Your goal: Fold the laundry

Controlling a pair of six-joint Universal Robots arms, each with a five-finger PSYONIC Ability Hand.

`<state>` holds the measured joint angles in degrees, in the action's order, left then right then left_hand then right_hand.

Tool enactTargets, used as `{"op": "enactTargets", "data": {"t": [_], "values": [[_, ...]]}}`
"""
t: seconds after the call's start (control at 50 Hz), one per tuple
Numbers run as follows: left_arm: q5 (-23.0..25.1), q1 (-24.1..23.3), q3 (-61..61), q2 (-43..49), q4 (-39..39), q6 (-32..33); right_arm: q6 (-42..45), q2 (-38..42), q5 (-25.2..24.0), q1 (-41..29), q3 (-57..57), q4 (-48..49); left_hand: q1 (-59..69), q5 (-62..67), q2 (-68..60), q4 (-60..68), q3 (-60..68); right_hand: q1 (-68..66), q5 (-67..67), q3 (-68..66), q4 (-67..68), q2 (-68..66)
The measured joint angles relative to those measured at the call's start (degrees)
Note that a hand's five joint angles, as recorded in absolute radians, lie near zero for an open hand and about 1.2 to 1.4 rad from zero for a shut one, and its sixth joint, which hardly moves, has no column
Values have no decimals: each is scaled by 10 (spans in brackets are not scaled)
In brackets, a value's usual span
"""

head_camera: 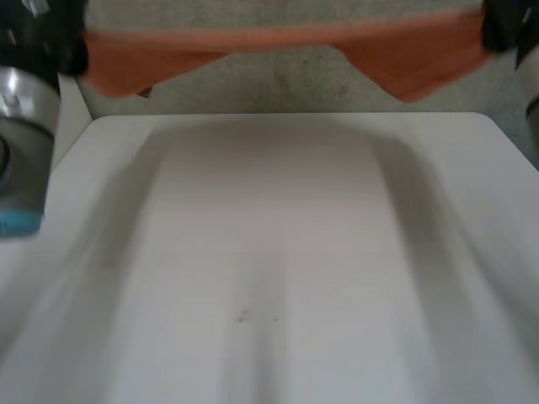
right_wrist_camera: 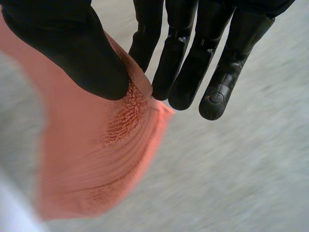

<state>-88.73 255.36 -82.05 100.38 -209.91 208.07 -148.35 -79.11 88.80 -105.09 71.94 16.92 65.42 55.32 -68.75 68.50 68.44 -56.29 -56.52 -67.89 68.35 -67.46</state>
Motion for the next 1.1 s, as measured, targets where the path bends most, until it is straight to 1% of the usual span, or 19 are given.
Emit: {"op": "enactTargets", "data": {"t": [0.02,0.08,0.12,0.14,0.18,0.26,0.42,0.44,0.48,0.5,0.52,0.56,0.64,0.66,0.72,0.74,0.84,0.96,1.1], "values": [[1,4,-46,-3,7,-7,-9,-10,-11,1,48,-1,0,0,0,0,0,0,-1,0,0,0],[2,12,-117,-4,13,-19,-21,-19,-33,3,125,-4,0,0,0,0,0,0,-2,0,0,0],[3,18,-163,2,11,-26,-25,-19,-47,4,164,-5,0,0,0,0,0,0,-2,0,0,0],[3,18,-163,2,11,-26,-25,-19,-47,4,164,-5,0,0,0,0,0,0,-2,0,0,0],[4,21,-206,21,6,-33,-29,2,-74,11,235,-9,0,0,0,0,0,0,-3,0,0,0],[4,21,-238,61,2,-35,-30,48,-86,18,274,-13,0,0,0,0,0,0,-3,0,0,0],[3,20,-259,116,4,-33,-31,117,-87,23,300,-29,0,0,0,0,0,0,-3,0,0,0],[3,20,-261,118,4,-32,-33,121,-87,28,303,-32,0,0,0,0,0,17,18,26,-27,29],[3,20,-262,119,5,-32,-36,122,-87,31,304,-33,0,0,0,0,0,30,33,43,-45,41],[3,21,-265,117,6,-32,-54,123,-88,47,311,-36,0,0,0,0,0,114,131,154,-157,154],[3,21,-265,116,6,-32,-63,123,-88,53,313,-37,0,0,0,0,0,139,165,190,-193,187],[3,21,-267,111,7,-32,-86,121,-90,67,316,-37,0,0,0,0,0,150,183,208,-212,202],[2,21,-268,103,7,-32,-109,120,-93,80,319,-37,0,0,0,0,0,152,187,211,-216,204],[2,21,-271,94,7,-33,-148,117,-106,103,320,-37,0,0,0,0,0,154,194,214,-219,205],[2,20,-272,90,7,-33,-162,116,-115,113,319,-39,0,0,0,0,0,155,196,215,-220,205],[2,19,-274,85,7,-34,-178,117,-131,126,316,-43,0,0,0,0,0,158,199,219,-224,208],[2,17,-276,82,7,-35,-188,123,-162,153,310,-70,0,0,0,0,0,171,214,233,-239,222],[3,21,-275,83,6,-35,-194,131,-182,168,303,-109,0,0,0,0,0,171,214,233,-239,222],[3,24,-274,83,6,-35,-220,136,-201,171,300,-120,0,0,0,0,0,171,214,233,-239,222]]}}
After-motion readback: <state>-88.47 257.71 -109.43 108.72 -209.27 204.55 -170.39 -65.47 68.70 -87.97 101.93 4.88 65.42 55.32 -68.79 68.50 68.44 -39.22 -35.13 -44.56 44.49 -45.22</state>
